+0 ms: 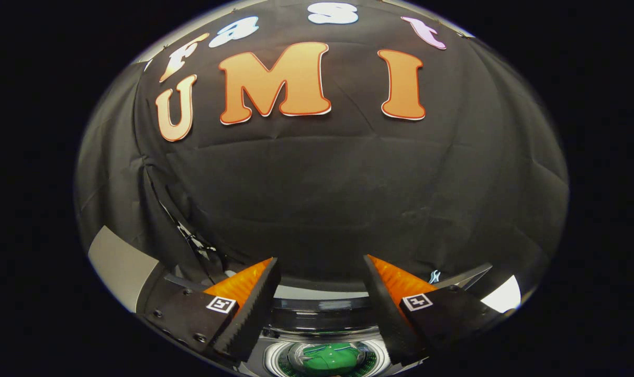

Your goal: Put the clothes into the washing machine and then close the washing machine lid.

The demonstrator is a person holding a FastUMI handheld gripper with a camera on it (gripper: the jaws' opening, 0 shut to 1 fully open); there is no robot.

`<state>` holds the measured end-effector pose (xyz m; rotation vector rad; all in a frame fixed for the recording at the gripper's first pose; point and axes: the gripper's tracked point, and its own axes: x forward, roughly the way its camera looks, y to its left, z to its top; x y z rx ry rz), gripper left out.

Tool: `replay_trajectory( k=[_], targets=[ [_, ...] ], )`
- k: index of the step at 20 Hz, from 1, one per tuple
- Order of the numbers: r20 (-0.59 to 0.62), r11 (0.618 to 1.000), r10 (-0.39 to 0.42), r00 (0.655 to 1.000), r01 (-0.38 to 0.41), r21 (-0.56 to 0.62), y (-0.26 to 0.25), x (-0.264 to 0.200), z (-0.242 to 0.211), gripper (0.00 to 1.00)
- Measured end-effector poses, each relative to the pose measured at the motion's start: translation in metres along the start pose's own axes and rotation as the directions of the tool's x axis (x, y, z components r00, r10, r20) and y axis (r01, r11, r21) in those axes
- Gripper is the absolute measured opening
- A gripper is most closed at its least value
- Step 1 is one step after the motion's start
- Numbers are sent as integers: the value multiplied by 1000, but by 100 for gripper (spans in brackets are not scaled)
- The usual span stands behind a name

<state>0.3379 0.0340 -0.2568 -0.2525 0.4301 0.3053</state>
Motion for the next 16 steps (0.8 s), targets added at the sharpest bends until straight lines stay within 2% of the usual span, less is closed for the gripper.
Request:
replay_trajectory(
  k=[16],
  targets=[
    [14, 1000, -4, 1000, 4, -6, 1, -82, -51, 99]
  ],
)
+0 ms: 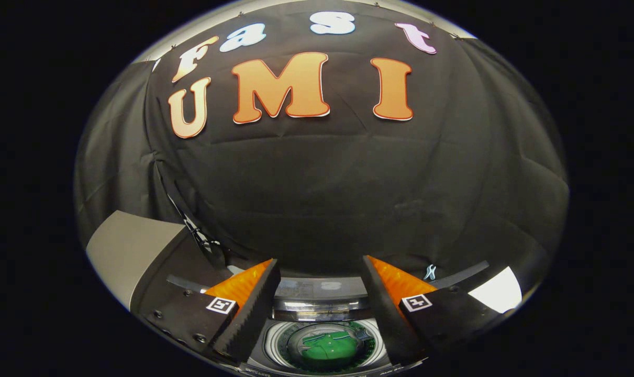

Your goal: Put the clothes into the washing machine and then close the washing machine lid.

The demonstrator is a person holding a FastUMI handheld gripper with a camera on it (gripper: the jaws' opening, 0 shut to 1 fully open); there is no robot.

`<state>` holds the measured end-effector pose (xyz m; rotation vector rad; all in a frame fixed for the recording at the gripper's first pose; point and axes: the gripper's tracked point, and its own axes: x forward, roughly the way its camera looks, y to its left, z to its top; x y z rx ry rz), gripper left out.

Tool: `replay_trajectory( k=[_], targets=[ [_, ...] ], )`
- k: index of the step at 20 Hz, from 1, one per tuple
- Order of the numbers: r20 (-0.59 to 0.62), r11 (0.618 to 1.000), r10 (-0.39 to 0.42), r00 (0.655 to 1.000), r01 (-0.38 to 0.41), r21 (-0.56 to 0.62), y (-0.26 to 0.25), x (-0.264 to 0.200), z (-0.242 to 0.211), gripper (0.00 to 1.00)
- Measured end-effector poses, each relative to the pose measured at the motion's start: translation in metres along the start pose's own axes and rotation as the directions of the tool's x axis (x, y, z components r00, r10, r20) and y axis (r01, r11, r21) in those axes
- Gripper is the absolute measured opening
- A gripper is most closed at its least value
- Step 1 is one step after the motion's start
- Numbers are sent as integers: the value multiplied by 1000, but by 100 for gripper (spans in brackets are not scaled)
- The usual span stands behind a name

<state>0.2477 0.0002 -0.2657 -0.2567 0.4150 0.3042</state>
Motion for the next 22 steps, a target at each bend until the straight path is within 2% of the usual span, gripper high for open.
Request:
replay_trajectory(
  k=[7, 10, 14, 22],
  targets=[
    [-7, 1000, -10, 1000, 10, 6, 0, -19, -29, 99],
    [-73, 1000, -23, 997, 23, 2, -3, -22, -63, 99],
    [-178, 999, 1, 984, 5, 32, 2, -29, -112, 100],
    [-190, 1000, -5, 982, 10, 27, -9, -37, -113, 100]
  ],
)
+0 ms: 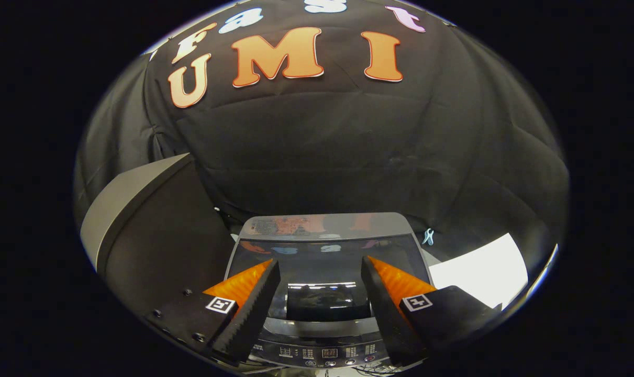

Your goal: Put the clothes into the washing machine and then close the washing machine lid.

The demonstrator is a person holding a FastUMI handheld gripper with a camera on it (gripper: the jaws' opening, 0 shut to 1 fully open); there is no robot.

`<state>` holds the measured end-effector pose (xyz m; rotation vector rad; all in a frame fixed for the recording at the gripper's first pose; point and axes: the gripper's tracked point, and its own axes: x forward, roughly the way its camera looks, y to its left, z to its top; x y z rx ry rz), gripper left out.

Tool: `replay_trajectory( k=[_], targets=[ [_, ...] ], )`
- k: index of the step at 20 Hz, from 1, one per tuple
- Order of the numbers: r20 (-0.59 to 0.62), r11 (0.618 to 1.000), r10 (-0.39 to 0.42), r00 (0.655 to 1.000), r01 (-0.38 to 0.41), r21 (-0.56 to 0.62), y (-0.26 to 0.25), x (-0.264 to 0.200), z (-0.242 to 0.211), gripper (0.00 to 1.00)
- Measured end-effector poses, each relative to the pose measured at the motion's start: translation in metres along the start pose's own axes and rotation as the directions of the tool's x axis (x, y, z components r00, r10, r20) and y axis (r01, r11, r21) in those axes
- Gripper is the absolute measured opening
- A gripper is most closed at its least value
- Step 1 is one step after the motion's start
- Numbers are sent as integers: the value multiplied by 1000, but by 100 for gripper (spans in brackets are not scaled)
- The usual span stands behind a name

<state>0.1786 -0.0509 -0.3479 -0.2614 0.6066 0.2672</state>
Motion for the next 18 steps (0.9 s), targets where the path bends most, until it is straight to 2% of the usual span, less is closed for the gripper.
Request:
replay_trajectory(
  k=[9, 14, 18],
  targets=[
    [-15, 1000, -17, 1000, 17, 1, -25, -13, -5, 100],
    [10, 999, -38, 999, 38, 13, -48, -25, 12, 100],
    [74, 998, -54, 996, 51, 41, -64, -43, 47, 100]
  ],
)
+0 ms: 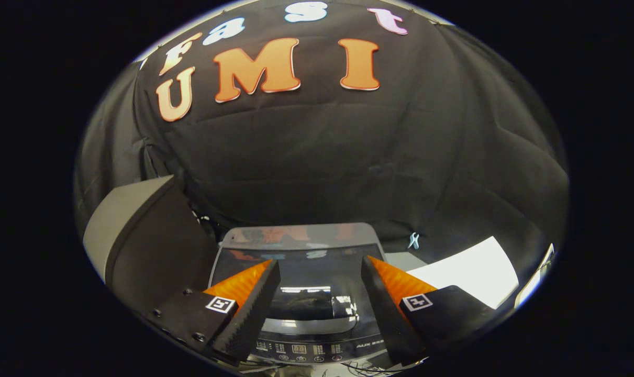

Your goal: Put the clothes into the washing machine and then close the washing machine lid.

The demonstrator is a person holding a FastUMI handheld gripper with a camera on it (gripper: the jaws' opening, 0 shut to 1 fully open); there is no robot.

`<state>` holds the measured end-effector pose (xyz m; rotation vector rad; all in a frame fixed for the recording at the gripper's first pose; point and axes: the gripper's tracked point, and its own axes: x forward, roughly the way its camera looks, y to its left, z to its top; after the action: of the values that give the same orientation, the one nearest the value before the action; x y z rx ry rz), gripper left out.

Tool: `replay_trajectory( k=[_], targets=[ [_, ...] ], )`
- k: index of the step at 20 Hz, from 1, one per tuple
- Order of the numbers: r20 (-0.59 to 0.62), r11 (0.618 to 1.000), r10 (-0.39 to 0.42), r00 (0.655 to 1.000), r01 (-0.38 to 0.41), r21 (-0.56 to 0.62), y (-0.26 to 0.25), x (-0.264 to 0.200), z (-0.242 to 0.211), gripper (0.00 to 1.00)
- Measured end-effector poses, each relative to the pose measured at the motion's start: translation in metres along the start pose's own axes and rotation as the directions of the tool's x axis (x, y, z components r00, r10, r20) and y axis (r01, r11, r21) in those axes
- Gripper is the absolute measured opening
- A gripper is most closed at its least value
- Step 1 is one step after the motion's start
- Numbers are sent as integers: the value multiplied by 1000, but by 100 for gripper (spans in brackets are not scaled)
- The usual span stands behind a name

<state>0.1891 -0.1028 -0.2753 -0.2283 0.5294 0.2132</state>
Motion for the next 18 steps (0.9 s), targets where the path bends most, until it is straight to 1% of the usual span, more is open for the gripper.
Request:
replay_trajectory(
  k=[5, 11, 15, 18],
  targets=[
    [114, 999, -7, 993, 3, 36, -16, -33, 69, 100],
    [285, 999, -13, 958, 4, 32, -35, -95, 159, 99],
    [356, 1000, -17, 934, 10, 23, -43, -132, 202, 99],
    [390, 999, -23, 921, 12, 30, -47, -150, 223, 99]
  ],
)
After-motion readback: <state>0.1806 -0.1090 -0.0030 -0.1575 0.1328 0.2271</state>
